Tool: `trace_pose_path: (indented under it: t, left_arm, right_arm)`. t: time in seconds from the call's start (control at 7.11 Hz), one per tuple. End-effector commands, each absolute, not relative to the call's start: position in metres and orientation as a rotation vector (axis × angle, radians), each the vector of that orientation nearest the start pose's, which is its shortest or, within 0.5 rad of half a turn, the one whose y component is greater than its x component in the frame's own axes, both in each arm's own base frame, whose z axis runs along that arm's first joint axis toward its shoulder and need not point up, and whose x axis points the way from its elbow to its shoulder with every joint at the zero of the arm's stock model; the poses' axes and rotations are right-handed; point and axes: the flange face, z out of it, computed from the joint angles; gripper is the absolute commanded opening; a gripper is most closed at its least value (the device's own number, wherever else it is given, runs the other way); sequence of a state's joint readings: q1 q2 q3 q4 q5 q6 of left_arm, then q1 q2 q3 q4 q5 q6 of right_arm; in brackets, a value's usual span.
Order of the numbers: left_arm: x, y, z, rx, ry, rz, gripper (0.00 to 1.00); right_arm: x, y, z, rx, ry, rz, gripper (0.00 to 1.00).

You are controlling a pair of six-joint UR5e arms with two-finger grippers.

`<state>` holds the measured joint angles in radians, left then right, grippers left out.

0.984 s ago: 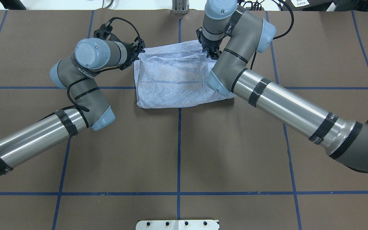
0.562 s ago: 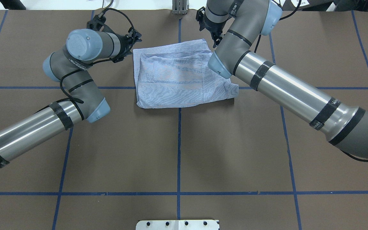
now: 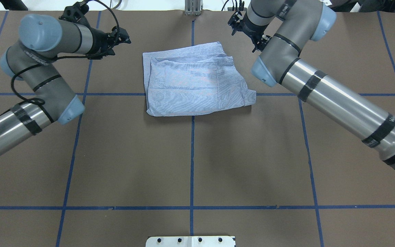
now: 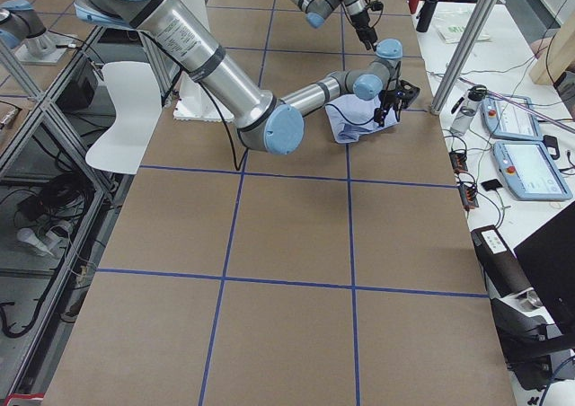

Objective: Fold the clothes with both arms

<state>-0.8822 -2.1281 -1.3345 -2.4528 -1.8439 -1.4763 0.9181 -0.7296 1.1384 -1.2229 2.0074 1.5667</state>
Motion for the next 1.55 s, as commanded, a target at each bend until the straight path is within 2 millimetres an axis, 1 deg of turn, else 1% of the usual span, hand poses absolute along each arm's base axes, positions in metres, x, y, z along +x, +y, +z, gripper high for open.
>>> trace_pose_path:
  t: [0.0,0.14,0.28,0.42,0.56,0.7,0.84,0.98,1.12,1.27,1.41]
  left_arm:
    - [0.317,-0.576,0.361,0.471,1.039,-0.27,0.99]
    - [0.28,-0.554,0.378,0.539,0.947,-0.132,0.99]
    - [0.227,-0.536,0.41,0.543,0.921,0.01,0.99]
    - [0.157,-0.529,0.446,0.561,0.889,0.146,0.99]
    - [0.1,-0.515,0.487,0.588,0.827,0.242,0.99]
    - [0.075,-0.5,0.515,0.594,0.776,0.289,0.99]
    - [0.037,-0.482,0.547,0.596,0.724,0.332,0.99]
    - [0.006,-0.471,0.566,0.572,0.721,0.34,0.99]
    - [-0.017,-0.467,0.574,0.538,0.725,0.338,0.99]
    - [-0.029,-0.465,0.581,0.521,0.715,0.348,0.99]
    - [-0.034,-0.451,0.594,0.498,0.709,0.356,0.99]
  right_arm:
    - [-0.33,-0.67,0.349,0.053,-0.787,0.423,1.0]
    - [-0.272,-0.648,0.38,0.076,-0.769,0.299,1.0]
    - [-0.221,-0.619,0.411,0.076,-0.777,0.202,1.0]
    - [-0.173,-0.594,0.44,0.083,-0.782,0.15,1.0]
    - [-0.13,-0.566,0.482,0.092,-0.769,0.064,1.0]
    - [-0.084,-0.548,0.518,0.1,-0.768,0.006,1.0]
    - [-0.046,-0.53,0.545,0.11,-0.773,-0.026,1.0]
    - [-0.014,-0.509,0.573,0.118,-0.772,-0.064,1.0]
    - [0.003,-0.492,0.593,0.118,-0.768,-0.115,1.0]
    - [0.013,-0.483,0.603,0.12,-0.763,-0.121,1.0]
    - [0.021,-0.468,0.598,0.133,-0.768,-0.121,1.0]
